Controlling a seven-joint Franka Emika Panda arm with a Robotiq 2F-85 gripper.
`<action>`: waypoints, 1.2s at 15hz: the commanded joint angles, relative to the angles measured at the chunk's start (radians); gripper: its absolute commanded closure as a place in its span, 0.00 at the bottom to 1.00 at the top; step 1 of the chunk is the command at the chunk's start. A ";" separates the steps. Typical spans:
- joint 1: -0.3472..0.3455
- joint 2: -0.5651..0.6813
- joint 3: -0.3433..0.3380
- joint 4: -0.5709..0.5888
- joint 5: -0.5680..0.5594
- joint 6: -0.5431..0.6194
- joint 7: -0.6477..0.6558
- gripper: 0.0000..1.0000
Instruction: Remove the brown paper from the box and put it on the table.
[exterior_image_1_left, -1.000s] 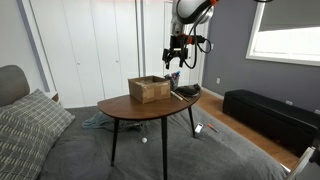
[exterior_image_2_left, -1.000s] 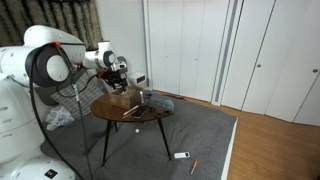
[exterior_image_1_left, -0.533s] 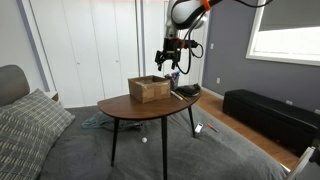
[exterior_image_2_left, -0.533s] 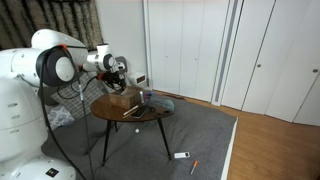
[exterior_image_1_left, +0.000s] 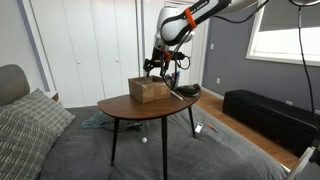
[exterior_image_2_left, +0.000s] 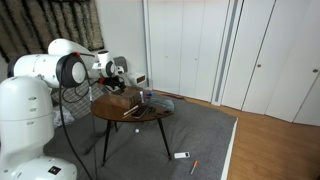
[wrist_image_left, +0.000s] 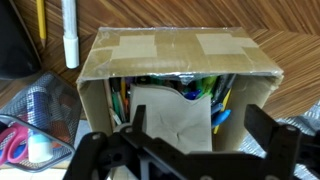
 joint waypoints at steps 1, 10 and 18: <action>0.051 0.084 -0.050 0.068 -0.057 0.064 0.053 0.00; 0.110 0.199 -0.138 0.163 -0.116 0.099 0.044 0.00; 0.132 0.256 -0.157 0.212 -0.116 0.092 0.031 0.37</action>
